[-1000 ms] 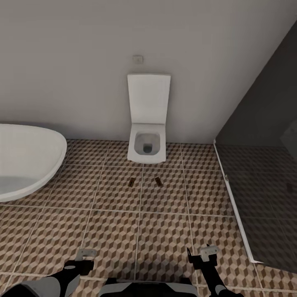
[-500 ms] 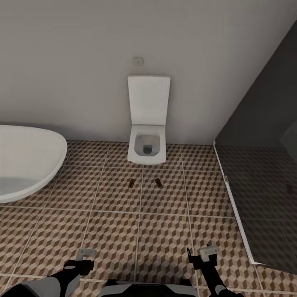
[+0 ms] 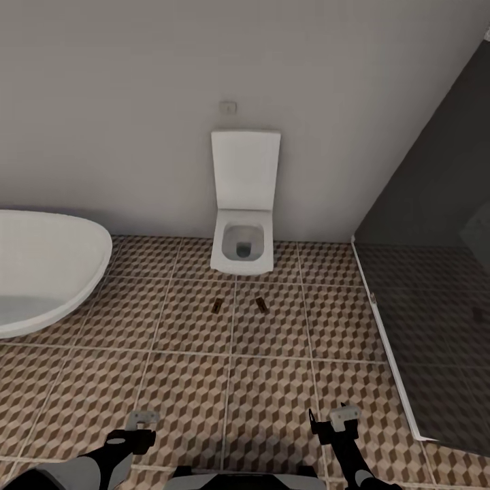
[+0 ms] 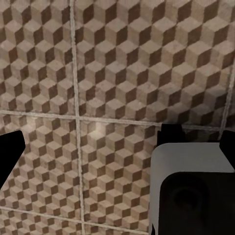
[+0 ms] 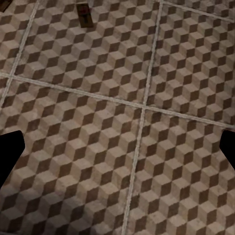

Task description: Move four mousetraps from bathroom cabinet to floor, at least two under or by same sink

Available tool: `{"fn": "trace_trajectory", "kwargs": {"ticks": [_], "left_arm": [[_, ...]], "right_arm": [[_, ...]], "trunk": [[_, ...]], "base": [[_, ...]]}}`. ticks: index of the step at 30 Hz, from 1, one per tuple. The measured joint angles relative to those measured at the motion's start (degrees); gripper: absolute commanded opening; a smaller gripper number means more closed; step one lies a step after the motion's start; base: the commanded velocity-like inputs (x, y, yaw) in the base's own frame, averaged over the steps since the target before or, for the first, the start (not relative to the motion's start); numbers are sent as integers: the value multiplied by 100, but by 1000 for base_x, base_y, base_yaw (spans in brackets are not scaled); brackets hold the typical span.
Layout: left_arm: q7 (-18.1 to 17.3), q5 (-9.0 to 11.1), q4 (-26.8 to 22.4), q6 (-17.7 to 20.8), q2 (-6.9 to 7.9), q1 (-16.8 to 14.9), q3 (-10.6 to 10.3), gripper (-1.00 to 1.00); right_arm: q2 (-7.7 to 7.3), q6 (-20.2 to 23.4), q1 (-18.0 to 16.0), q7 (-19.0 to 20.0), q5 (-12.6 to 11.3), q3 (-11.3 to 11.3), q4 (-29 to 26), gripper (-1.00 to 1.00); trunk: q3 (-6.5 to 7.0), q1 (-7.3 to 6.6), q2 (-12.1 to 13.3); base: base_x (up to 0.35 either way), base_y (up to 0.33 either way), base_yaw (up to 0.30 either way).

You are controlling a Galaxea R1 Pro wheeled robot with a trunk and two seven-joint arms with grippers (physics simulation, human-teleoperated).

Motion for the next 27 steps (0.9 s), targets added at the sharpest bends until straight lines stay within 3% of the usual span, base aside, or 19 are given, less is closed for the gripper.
{"fn": "trace_trajectory", "kwargs": {"ticks": [27], "left_arm": [[0,0,0,1,7,0,0,100]], "right_arm": [[0,0,0,0,0,0,0,100]], "trunk": [[249,0,0]], "base": [[0,0,0]]}}
